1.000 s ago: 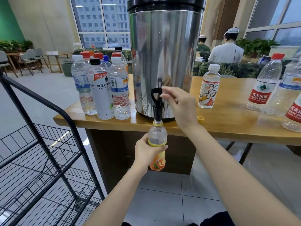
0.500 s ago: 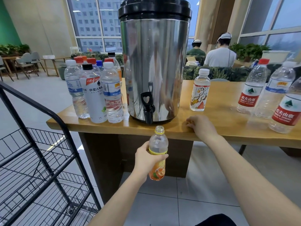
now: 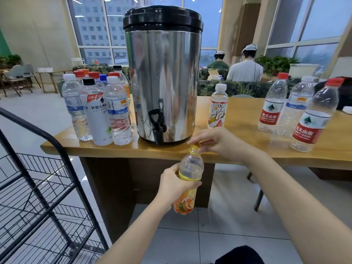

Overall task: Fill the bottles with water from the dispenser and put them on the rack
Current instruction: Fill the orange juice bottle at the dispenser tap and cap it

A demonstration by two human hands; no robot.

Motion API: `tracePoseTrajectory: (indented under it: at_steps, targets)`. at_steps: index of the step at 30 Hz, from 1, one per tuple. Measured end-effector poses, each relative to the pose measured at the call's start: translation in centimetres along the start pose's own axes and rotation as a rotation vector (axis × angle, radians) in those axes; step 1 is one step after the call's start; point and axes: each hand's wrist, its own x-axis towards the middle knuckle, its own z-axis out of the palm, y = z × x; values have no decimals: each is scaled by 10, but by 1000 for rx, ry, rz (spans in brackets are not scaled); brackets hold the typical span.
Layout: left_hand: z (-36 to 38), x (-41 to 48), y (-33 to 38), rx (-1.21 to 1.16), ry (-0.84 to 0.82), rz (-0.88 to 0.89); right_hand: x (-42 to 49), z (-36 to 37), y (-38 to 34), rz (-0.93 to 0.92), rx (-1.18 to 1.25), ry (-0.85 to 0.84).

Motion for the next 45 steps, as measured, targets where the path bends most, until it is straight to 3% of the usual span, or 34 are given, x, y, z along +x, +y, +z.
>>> tracePoseTrajectory:
  at_steps: [6, 12, 17, 19, 22, 23, 25, 27, 29, 31, 34, 38, 42, 45]
  targets:
    - [6, -6, 9, 17, -49, 43, -7, -14, -3, 36, -150, -78]
    - [11, -10, 15, -39, -86, 91, -11, -16, -6, 78, -349, -8]
    - [18, -6, 19, 20, -9, 188, -12, -11, -3, 83, -1006, 141]
    - [16, -3, 21, -2, -40, 171, -15, -13, -2, 151, -908, 169]
    - [10, -2, 27, -116, -141, 108, -22, -26, -6, 225, -346, 101]
    - [9, -2, 28, -140, -157, 101, -24, -31, -10, 198, -183, 61]
    - [9, -2, 30, -135, -167, 111, -24, -34, -13, 120, -88, 3]
    - [11, -2, 32, -96, -171, 118, -22, -34, -13, 131, -228, 31]
    - [12, -1, 32, -81, -190, 107, -20, -32, -15, 133, -610, 57]
    - [10, -1, 33, -113, -231, 81, -21, -29, -7, -9, -867, 137]
    - [6, 2, 36, -89, -302, 93, -23, -26, 2, -140, -884, 178]
    - [16, 4, 42, 56, -119, 135, -18, -20, 7, 111, -1002, 232]
    - [9, 8, 47, -126, -294, 55, -22, -31, 4, -33, -847, 214]
    - [17, 5, 54, -18, -263, 134, -22, -32, 4, -5, -999, 220]
